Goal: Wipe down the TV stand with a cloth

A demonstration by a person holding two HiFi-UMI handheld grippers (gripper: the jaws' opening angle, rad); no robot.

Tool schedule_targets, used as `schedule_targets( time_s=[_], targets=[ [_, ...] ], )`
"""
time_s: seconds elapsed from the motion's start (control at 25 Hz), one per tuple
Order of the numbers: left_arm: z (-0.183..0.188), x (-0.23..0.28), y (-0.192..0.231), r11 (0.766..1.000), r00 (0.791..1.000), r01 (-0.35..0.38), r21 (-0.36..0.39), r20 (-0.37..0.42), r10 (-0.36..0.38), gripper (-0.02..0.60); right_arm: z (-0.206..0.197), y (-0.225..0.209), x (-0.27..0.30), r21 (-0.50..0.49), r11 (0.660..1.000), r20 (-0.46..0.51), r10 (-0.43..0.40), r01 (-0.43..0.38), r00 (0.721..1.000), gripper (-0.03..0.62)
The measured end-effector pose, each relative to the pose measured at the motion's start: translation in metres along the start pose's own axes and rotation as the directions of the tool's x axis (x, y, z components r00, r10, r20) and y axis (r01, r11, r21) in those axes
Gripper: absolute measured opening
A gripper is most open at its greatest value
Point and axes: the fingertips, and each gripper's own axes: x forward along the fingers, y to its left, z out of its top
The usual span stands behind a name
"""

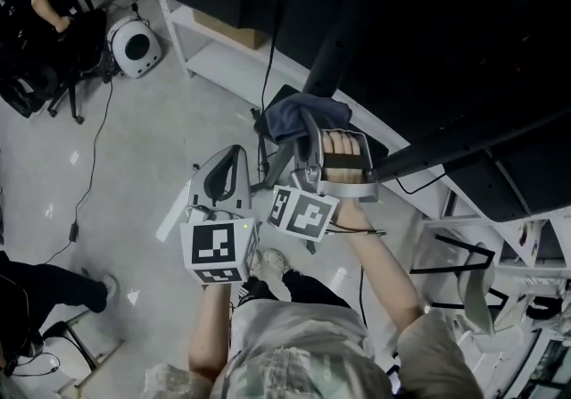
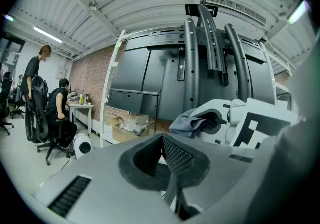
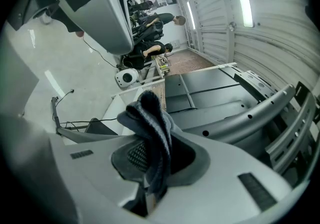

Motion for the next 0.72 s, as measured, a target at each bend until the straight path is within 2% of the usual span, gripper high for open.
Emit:
schedule_targets(
  time_s=[0.12,0.4,0.72],
  targets=[
    [-0.004,0.001,0.000,1.000,1.000,-0.009,-0.010,-0.009,0.009,0.015,-0.004,0.009,0.002,-0.009,1.000,-0.003,0.021,-0.021,1.000,0.057],
    [-0.021,0.006,-0.004,0.999,0.998,-0.038,-0.028,-0.050,0.036,0.015,-0.021,0.048,0.010,0.006,0.991,-0.019,0.133,-0.133,0.991,0.057],
    [-0.066,0.001,0.004,0.995,0.991,-0.080,-0.053,-0.109,0.074,0.015,-0.027,0.101,0.017,0.005,0.976,-0.004,0.217,-0.217,0.976,0.057]
  ],
)
